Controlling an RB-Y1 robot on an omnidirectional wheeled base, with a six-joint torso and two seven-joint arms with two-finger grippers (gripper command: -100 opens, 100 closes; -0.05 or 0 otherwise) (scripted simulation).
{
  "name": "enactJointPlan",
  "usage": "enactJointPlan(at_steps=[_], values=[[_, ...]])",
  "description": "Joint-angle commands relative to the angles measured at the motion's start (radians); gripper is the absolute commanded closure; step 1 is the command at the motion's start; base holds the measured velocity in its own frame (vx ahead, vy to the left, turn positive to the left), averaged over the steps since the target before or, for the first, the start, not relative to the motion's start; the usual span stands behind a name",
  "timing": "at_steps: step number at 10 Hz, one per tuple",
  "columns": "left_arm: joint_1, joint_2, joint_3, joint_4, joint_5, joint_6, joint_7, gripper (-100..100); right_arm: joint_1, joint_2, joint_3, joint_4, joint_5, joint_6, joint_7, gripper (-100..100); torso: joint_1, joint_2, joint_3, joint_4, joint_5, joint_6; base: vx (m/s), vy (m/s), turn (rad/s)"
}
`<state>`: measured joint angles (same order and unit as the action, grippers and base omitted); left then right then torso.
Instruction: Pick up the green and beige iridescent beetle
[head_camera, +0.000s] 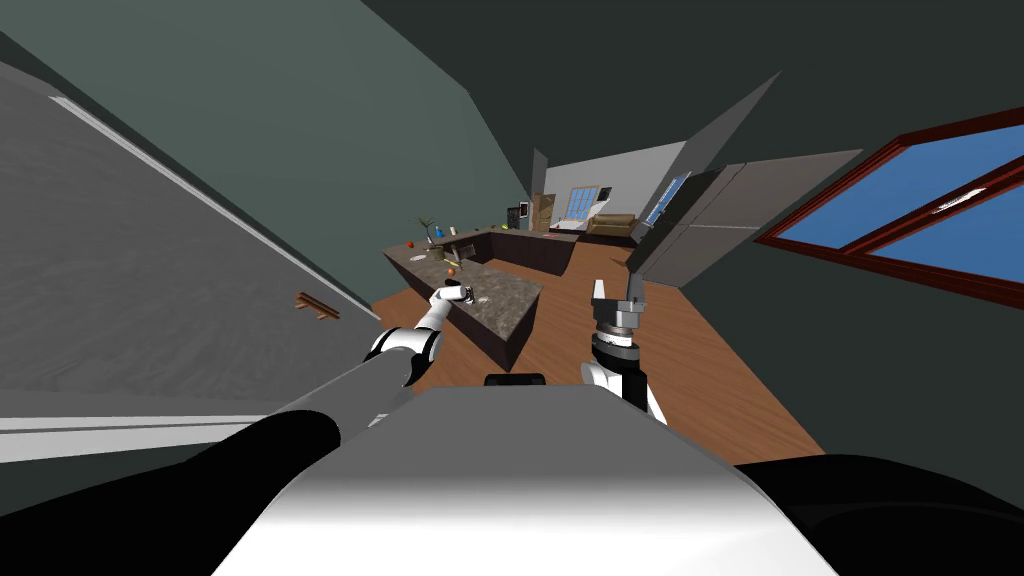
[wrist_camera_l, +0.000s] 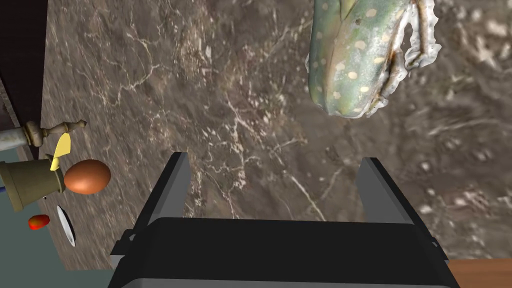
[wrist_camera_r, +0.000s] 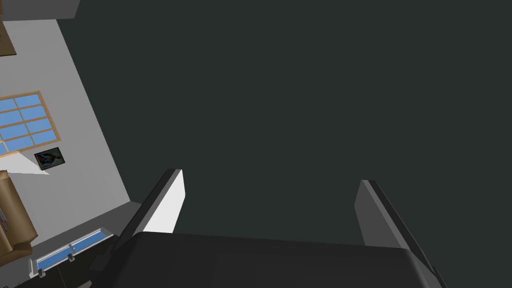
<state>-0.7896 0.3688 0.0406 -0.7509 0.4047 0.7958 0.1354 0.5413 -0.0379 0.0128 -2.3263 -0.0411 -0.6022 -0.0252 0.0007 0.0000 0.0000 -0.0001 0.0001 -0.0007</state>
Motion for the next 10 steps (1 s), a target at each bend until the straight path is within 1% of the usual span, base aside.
enactJointPlan(at_steps=[1, 2, 4, 5, 6, 7, 10], values=[[-0.020, 0.000, 0.001, 0.037, 0.006, 0.029, -0.001, -100, 0.000, 0.000, 0.000, 0.000, 0.000, 0.000, 0.000, 0, 0.000, 0.000, 0.000, 0.000, 0.000, 0.000, 0.000, 0.016, -0.034], [-0.052, 0.002, 0.002, 0.076, 0.014, 0.062, -0.003, -100, 0.000, 0.000, 0.000, 0.000, 0.000, 0.000, 0.000, 0, 0.000, 0.000, 0.000, 0.000, 0.000, 0.000, 0.001, 0.011, -0.037], [-0.104, 0.004, 0.004, 0.136, 0.026, 0.119, -0.006, -100, 0.000, 0.000, 0.000, 0.000, 0.000, 0.000, 0.000, 0, 0.000, 0.000, 0.000, 0.000, 0.000, 0.000, 0.007, 0.016, -0.063], [-0.104, 0.004, 0.004, 0.144, 0.026, 0.119, -0.006, -100, 0.000, 0.000, 0.000, 0.000, 0.000, 0.000, 0.000, 0, 0.000, 0.000, 0.000, 0.000, 0.000, 0.000, 0.007, 0.013, -0.024], [-0.126, 0.004, 0.005, 0.172, 0.031, 0.142, -0.007, -100, 0.000, 0.000, 0.000, 0.000, 0.000, 0.000, 0.000, 0, 0.000, 0.000, 0.000, 0.000, 0.000, 0.000, 0.006, 0.008, -0.038], [-0.126, 0.004, 0.005, 0.172, 0.031, 0.142, -0.007, -100, 0.000, 0.000, 0.000, 0.000, 0.000, 0.000, 0.000, 0, 0.000, 0.000, 0.000, 0.000, 0.000, 0.000, 0.005, 0.005, -0.019], [-0.169, 0.004, 0.007, 0.235, 0.040, 0.191, -0.013, -100, 0.000, 0.000, 0.000, 0.000, 0.000, 0.000, 0.000, 0, -0.001, 0.000, 0.000, 0.000, 0.000, 0.000, 0.012, 0.008, -0.041]])
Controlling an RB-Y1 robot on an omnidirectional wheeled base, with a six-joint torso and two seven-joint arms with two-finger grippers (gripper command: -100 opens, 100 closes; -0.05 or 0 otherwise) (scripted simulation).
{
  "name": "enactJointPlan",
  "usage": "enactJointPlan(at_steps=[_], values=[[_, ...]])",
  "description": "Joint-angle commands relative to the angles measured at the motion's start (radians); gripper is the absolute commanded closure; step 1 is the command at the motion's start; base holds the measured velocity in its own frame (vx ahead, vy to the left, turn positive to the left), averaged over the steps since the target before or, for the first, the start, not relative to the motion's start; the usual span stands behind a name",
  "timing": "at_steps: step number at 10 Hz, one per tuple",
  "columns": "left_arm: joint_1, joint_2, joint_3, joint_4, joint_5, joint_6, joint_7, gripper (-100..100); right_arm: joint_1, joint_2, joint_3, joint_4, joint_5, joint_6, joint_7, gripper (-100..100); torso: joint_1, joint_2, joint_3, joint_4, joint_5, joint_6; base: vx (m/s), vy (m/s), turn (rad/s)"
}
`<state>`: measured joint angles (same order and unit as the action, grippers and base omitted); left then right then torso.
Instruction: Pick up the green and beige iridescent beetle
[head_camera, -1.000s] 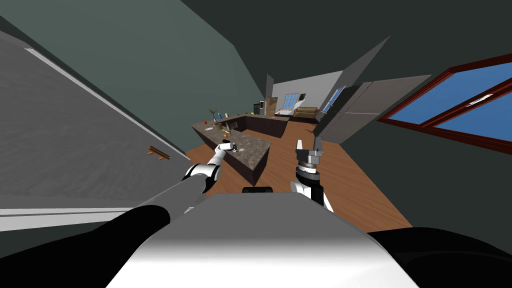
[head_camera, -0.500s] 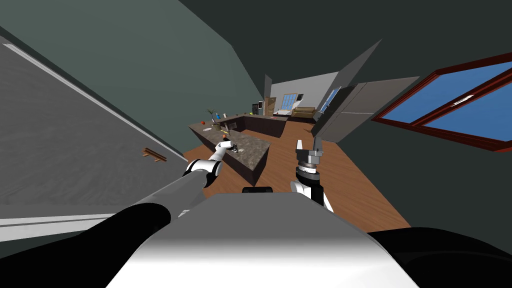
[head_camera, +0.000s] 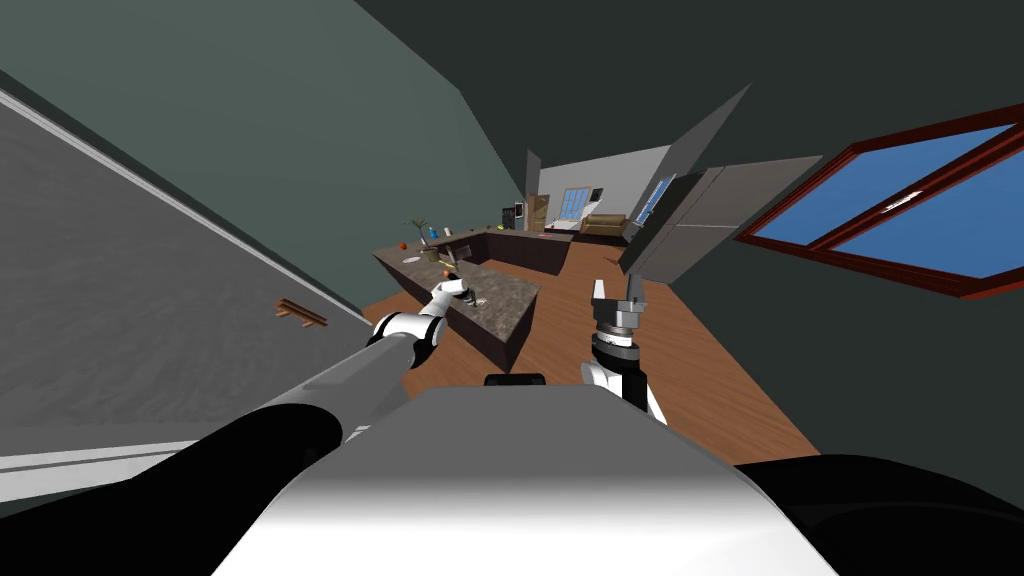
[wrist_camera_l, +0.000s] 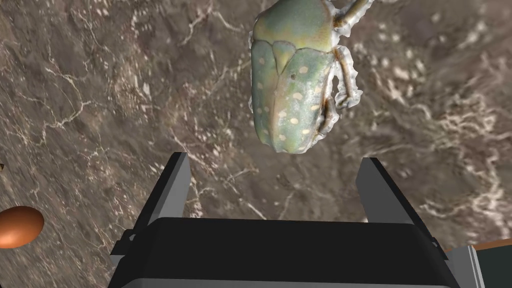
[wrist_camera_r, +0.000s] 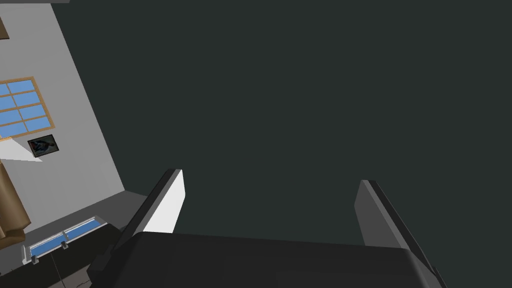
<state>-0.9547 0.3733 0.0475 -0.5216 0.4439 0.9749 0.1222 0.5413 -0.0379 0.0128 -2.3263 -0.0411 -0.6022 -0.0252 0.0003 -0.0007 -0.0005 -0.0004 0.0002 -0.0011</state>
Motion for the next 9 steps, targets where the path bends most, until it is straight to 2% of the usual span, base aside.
enactJointPlan(at_steps=[1, 2, 3, 4, 5, 6, 7, 9], values=[[-0.015, -0.004, 0.000, 0.028, 0.003, 0.027, -0.002, -100, 0.000, 0.000, 0.000, 0.000, 0.000, 0.000, 0.000, 0, 0.000, 0.000, 0.000, 0.000, 0.000, 0.000, 0.026, 0.008, -0.063], [-0.007, -0.004, -0.001, 0.012, 0.000, 0.016, 0.001, -100, 0.000, 0.000, 0.000, 0.000, 0.000, 0.000, 0.000, 0, 0.000, -0.001, 0.000, 0.000, 0.000, 0.000, 0.013, 0.003, -0.014], [-0.007, -0.005, -0.001, 0.013, 0.000, 0.020, 0.002, 0, 0.000, 0.000, 0.000, 0.000, 0.000, 0.000, 0.000, 0, 0.000, 0.000, 0.000, 0.000, 0.000, 0.000, 0.000, 0.000, 0.000], [0.012, -0.016, 0.001, 0.021, -0.006, -0.009, 0.000, -100, 0.000, 0.000, 0.000, 0.000, 0.000, 0.000, 0.000, 0, 0.000, 0.001, 0.000, 0.000, 0.000, 0.000, 0.039, 0.010, -0.026], [0.021, -0.021, 0.003, 0.025, -0.009, -0.023, -0.001, -100, 0.000, 0.000, 0.000, 0.000, 0.000, 0.000, 0.000, 0, 0.000, -0.001, -0.001, 0.000, 0.000, 0.000, 0.027, 0.007, -0.017], [0.009, -0.018, 0.002, 0.031, -0.006, -0.014, -0.001, -100, 0.000, 0.000, 0.000, 0.000, 0.000, 0.000, 0.000, 0, 0.000, -0.001, -0.001, 0.000, 0.000, 0.000, 0.000, 0.000, 0.000], [0.010, -0.019, 0.002, 0.033, -0.007, -0.019, -0.002, 100, 0.000, 0.000, 0.000, 0.000, 0.000, 0.000, 0.000, 0, 0.000, 0.001, 0.000, 0.000, 0.000, 0.000, 0.000, 0.000, 0.000], [0.009, -0.018, 0.002, 0.032, -0.007, -0.020, -0.003, 100, 0.000, 0.000, 0.000, 0.000, 0.000, 0.000, 0.000, 0, 0.000, 0.000, 0.000, -0.001, 0.000, 0.000, 0.000, 0.000, 0.000]])
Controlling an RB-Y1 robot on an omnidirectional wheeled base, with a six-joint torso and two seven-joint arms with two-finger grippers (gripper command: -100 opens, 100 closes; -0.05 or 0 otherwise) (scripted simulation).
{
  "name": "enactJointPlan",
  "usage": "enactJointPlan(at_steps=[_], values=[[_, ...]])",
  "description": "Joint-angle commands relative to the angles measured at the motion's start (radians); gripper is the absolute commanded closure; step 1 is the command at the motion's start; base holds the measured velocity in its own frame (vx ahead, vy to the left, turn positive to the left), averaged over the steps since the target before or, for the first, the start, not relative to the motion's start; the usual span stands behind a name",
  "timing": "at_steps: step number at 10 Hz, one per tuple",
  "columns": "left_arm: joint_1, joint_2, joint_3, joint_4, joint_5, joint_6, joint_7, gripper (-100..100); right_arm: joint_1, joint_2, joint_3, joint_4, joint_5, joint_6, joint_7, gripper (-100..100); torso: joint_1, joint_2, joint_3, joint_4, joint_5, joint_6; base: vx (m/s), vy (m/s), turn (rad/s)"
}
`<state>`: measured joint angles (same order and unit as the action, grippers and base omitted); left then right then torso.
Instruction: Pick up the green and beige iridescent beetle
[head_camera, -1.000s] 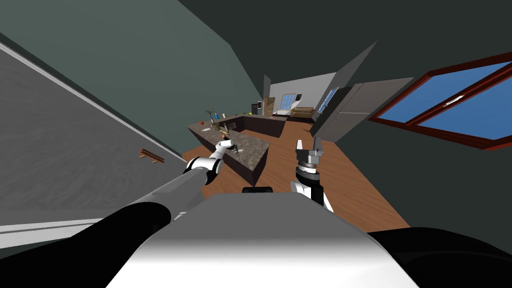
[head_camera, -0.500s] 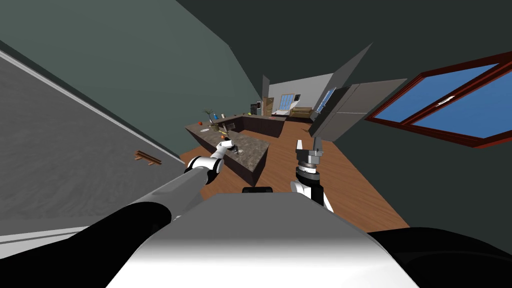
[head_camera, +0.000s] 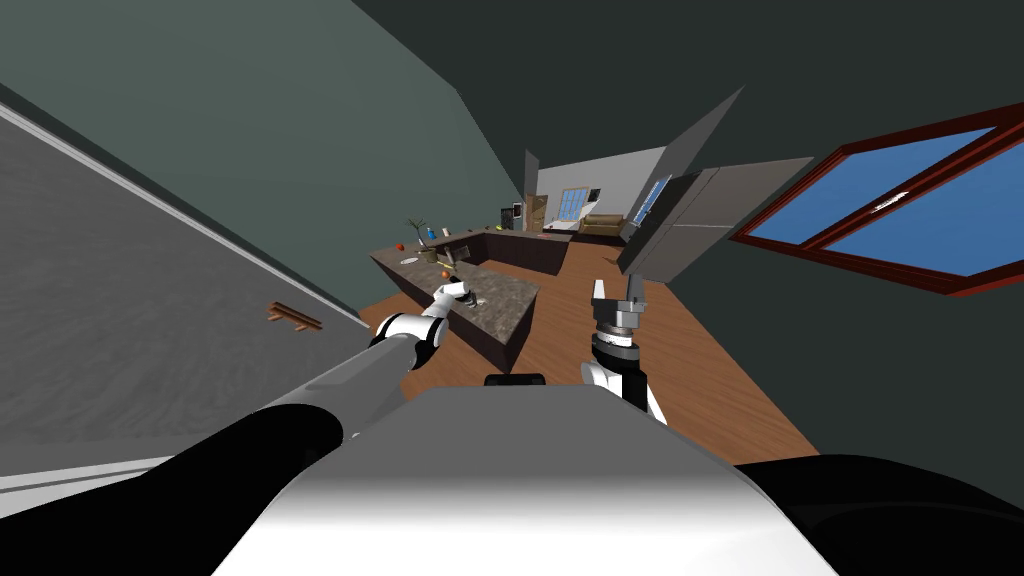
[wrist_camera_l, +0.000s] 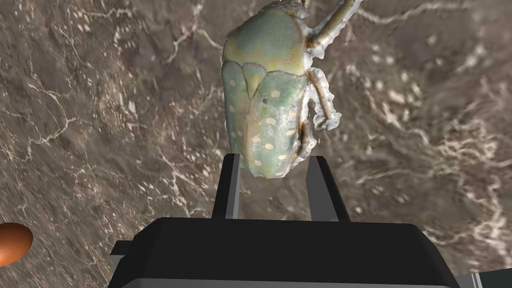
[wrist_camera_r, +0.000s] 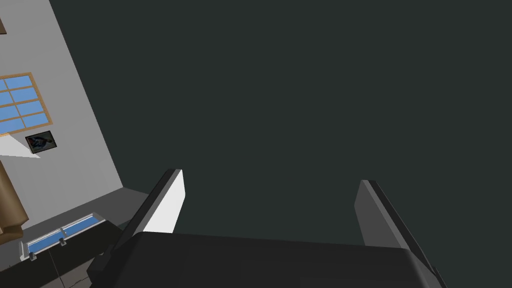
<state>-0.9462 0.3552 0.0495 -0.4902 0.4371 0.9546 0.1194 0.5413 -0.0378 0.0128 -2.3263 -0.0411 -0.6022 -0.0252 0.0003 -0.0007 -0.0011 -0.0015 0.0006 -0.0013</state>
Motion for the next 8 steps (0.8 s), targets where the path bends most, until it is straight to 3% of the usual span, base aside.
enactJointPlan(at_steps=[1, 2, 3, 4, 7, 8], values=[[0.000, 0.000, 0.000, 0.000, 0.000, 0.000, 0.000, 100, 0.000, 0.000, 0.000, 0.000, 0.000, 0.000, 0.000, 0, 0.000, 0.000, 0.000, 0.000, 0.000, 0.000, 0.000, 0.000, 0.000], [0.000, 0.000, 0.000, 0.000, 0.000, 0.000, 0.000, 100, 0.000, 0.000, 0.000, 0.000, 0.000, 0.000, 0.000, 0, 0.000, 0.000, 0.000, 0.000, 0.000, 0.000, 0.000, 0.000, 0.000], [0.000, 0.000, 0.000, 0.000, 0.000, 0.000, 0.000, 0, 0.000, 0.000, 0.000, 0.000, 0.000, 0.000, 0.000, 0, 0.000, 0.000, 0.000, 0.000, 0.000, 0.000, 0.000, 0.000, 0.000], [-0.010, 0.010, -0.002, -0.016, 0.005, 0.030, 0.004, 100, 0.000, 0.000, 0.000, 0.000, 0.000, 0.000, 0.000, 0, 0.000, 0.000, 0.000, 0.000, 0.000, 0.000, -0.010, -0.006, 0.018], [-0.008, 0.013, -0.004, -0.031, 0.004, 0.045, 0.009, 100, 0.000, 0.000, 0.000, 0.000, 0.000, 0.000, 0.000, 0, -0.001, 0.002, 0.001, 0.001, 0.000, 0.000, -0.017, -0.005, 0.009], [-0.009, 0.013, -0.004, -0.029, 0.005, 0.044, 0.008, 0, 0.000, 0.000, 0.000, 0.000, 0.000, 0.000, 0.000, 0, 0.000, 0.001, 0.001, 0.000, 0.000, 0.000, 0.000, 0.000, 0.000]])
